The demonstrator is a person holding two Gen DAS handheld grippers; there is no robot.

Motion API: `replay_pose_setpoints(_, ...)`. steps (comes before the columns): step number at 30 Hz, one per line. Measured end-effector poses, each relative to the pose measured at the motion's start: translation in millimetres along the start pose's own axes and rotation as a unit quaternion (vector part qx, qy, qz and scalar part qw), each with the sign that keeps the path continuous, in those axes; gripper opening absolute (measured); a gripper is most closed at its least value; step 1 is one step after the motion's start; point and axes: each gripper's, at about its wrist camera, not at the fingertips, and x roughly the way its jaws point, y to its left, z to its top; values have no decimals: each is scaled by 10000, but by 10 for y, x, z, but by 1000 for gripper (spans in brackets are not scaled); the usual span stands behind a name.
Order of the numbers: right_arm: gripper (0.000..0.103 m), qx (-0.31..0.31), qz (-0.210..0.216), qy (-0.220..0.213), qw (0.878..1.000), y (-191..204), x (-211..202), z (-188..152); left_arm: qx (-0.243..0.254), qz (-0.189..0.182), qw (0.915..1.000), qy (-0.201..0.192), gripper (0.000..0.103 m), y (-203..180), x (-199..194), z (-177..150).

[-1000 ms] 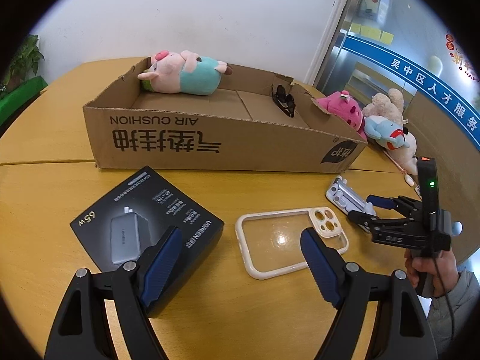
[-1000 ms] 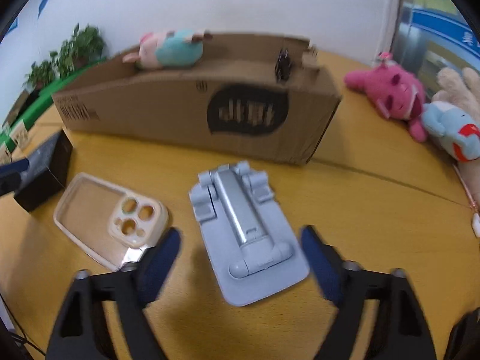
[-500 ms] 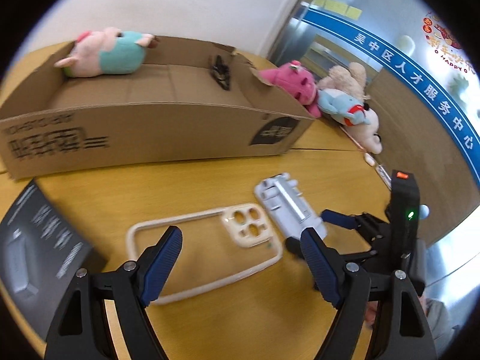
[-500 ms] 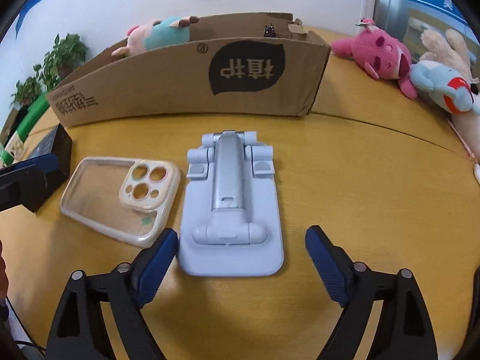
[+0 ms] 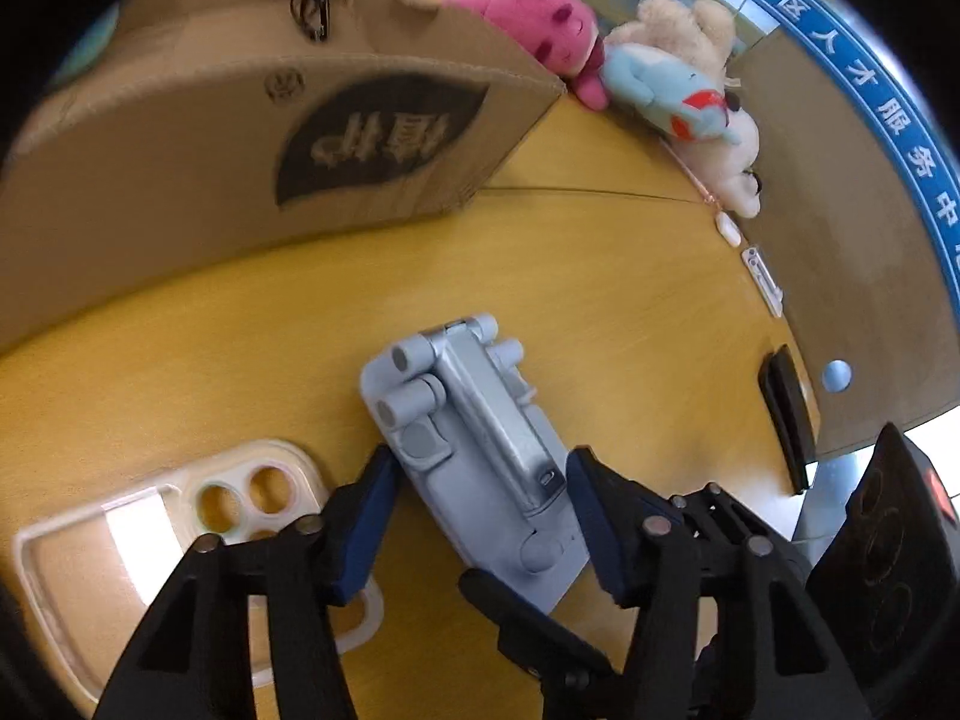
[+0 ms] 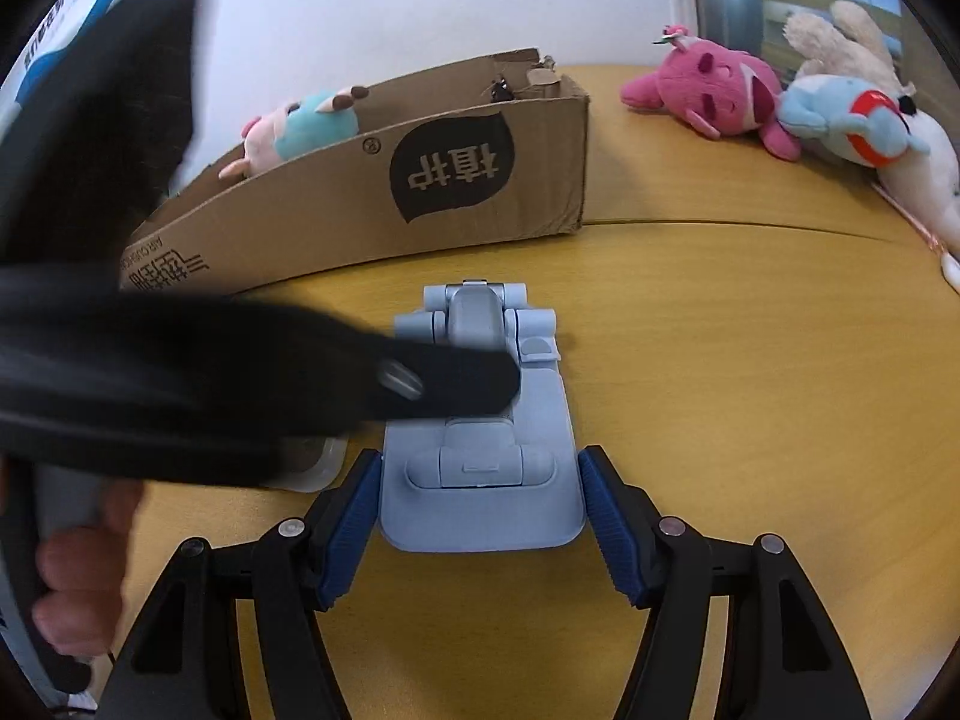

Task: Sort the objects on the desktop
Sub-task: 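Move the left gripper to the white phone stand and close on it, then lift the phone stand with the left gripper and carry it into the box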

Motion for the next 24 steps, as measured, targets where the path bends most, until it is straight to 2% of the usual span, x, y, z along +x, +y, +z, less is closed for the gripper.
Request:
replay_pose_setpoints(3,64,161,176,-79,9997,-95,-40,-16,-18,63,10000,54,55,-74,48,-8)
replay_pose_setpoints(8,64,207,234,-119,9994,-148,-48,5,16,333,9994,31,55,-185,67,15)
replay_pose_setpoints(11,64,277,278,-258,9989,-181,-114,58,85,292,9995,-103,53,-221,-49,102)
replay_pose_setpoints(16,64,135,290,-589,9978,-119,-354,317,364,280,9970,-619,53,-345,-473,308)
replay_pose_setpoints(21,64,-319,323,-1092,9930,131,-629,820,529,158,9899,-1308,50,-313,-1068,614)
replay_pose_setpoints(24,64,-572,471,-1375,9877,357,-705,1186,657,267,9838,-1646,50,-223,-1459,823)
